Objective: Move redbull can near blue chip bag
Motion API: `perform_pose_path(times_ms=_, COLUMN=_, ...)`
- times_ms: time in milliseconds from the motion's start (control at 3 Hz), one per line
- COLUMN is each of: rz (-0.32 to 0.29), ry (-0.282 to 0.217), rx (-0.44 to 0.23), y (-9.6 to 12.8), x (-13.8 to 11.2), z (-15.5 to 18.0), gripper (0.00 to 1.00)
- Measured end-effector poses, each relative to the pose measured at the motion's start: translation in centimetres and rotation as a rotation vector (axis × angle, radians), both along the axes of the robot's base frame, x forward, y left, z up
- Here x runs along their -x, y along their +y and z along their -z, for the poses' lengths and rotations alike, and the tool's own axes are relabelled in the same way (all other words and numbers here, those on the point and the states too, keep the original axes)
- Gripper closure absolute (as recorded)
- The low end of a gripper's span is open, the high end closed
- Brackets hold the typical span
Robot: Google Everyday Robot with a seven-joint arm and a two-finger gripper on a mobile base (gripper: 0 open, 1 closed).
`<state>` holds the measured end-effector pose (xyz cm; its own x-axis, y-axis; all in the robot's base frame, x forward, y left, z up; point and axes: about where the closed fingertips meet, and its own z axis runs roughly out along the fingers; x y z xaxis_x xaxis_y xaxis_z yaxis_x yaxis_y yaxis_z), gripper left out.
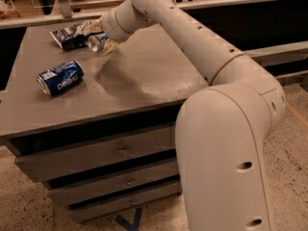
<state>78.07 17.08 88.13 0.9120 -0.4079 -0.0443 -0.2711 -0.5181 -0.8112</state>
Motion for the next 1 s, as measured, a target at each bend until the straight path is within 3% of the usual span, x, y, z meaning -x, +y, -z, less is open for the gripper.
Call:
perform_pose_path(times_ms=333, rz=0.013, ry=0.004, rx=0.013, y=-0.02, x=0.0, z=0.03, gripper=0.0)
perform_pose_path(times_ms=1000, rz=0.014, ry=0.004, rx=0.011, y=0.01, x=0.0, z=-0.12, gripper=0.0)
